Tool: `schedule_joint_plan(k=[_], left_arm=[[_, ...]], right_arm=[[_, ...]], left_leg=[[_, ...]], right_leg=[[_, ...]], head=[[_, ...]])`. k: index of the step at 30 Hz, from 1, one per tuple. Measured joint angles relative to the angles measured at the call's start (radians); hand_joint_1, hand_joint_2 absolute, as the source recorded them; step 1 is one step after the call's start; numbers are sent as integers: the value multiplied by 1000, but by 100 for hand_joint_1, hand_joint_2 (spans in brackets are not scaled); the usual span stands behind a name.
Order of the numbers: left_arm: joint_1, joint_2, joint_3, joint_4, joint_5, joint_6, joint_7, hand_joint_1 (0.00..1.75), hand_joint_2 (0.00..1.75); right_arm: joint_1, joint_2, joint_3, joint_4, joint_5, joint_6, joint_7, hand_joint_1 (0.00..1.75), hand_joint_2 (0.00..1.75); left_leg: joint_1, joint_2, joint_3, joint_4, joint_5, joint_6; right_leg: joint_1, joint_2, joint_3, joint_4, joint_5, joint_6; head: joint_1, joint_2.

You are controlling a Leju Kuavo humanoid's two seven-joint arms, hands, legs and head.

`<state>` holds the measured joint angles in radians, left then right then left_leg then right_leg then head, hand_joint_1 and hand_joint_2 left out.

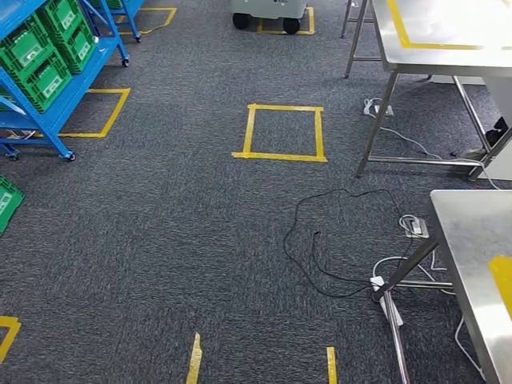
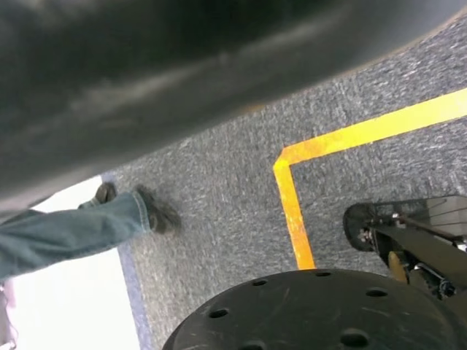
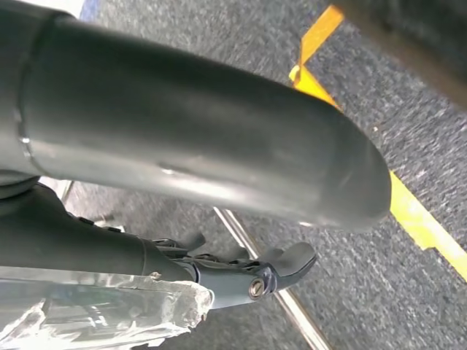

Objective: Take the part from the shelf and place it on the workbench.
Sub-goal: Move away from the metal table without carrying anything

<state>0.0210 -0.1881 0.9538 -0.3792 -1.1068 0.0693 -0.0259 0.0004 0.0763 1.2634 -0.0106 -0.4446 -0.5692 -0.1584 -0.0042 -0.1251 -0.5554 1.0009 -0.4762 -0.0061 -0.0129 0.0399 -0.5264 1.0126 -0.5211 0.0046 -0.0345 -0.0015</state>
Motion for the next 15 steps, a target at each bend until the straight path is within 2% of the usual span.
schedule_joint_plan(k=[1,2,4,5,6,7,8,9,10,11,12,13,14,15], left_arm=[[0,0,0,0,0,0,0,0,0],[-1,-1,0,0,0,1,0,0,0],[-4,-2,0,1,-1,1,0,0,0],[-6,-2,0,1,-2,2,-1,0,0],[-5,-3,0,1,-3,2,-1,0,0],[-4,-3,0,1,-5,3,-3,0,0],[-2,-4,0,1,-8,4,-4,0,0],[-1,-4,1,2,-12,6,-5,0,0],[-1,-5,1,2,-15,8,-7,0,0],[-3,-6,1,2,-18,11,-9,0,0],[-5,-8,1,2,-20,13,-10,0,0],[-7,-9,1,2,-23,15,-12,0,0],[-6,-10,2,2,-26,15,-13,0,0],[-4,-11,4,2,-30,15,-14,0,0]], right_arm=[[0,0,0,0,0,0,0,0,0],[1,0,0,0,1,-1,0,0,0],[3,0,-1,1,1,-2,0,0,0],[5,0,-2,1,2,-2,0,0,0],[5,0,-3,1,2,-2,0,0,0],[5,0,-4,1,2,-2,0,0,0],[4,0,-6,1,2,-2,0,0,0],[3,0,-8,1,2,-2,-1,0,0],[3,0,-9,1,3,-3,-1,0,0],[2,0,-9,1,3,-3,-2,0,0],[2,0,-10,1,4,-4,-4,0,0],[2,0,-10,1,6,-5,-5,0,0],[0,0,-11,1,7,-6,-7,0,0],[-2,0,-12,1,9,-6,-10,0,0]], left_leg=[[0,16,-7,15,-11,-4],[-1,42,-24,52,-36,-8],[0,97,-85,179,-104,-15],[1,109,-117,245,-131,-17],[2,115,-135,285,-140,-17],[2,118,-136,287,-129,-16],[1,123,-115,250,-100,-13],[-1,137,-79,183,-62,-8],[-5,162,-41,112,-34,-3],[-10,184,-11,53,-16,3],[-15,200,5,18,-10,7],[-19,203,8,6,-13,11],[-20,191,7,1,-11,15],[-17,178,8,-4,-8,19]], right_leg=[[0,-11,1,-2,2,-7],[0,-24,2,-5,3,-12],[4,-53,2,-7,1,-21],[6,-69,2,-6,-1,-23],[8,-84,2,-6,-3,-25],[10,-98,3,-6,-4,-26],[11,-111,6,-6,-6,-26],[12,-123,10,-6,-9,-25],[14,-134,14,-6,-12,-23],[17,-146,16,-5,-16,-19],[19,-157,19,-5,-19,-15],[21,-170,20,-6,-21,-11],[21,-182,24,-7,-23,-7],[20,-182,25,-6,-27,-1]], head=[[-3,0],[-5,0],[-11,0],[-11,0],[-11,0],[-11,0],[-11,0],[-11,0],[-11,0],[-11,0],[-11,0],[-11,0],[-12,0],[-12,0]])
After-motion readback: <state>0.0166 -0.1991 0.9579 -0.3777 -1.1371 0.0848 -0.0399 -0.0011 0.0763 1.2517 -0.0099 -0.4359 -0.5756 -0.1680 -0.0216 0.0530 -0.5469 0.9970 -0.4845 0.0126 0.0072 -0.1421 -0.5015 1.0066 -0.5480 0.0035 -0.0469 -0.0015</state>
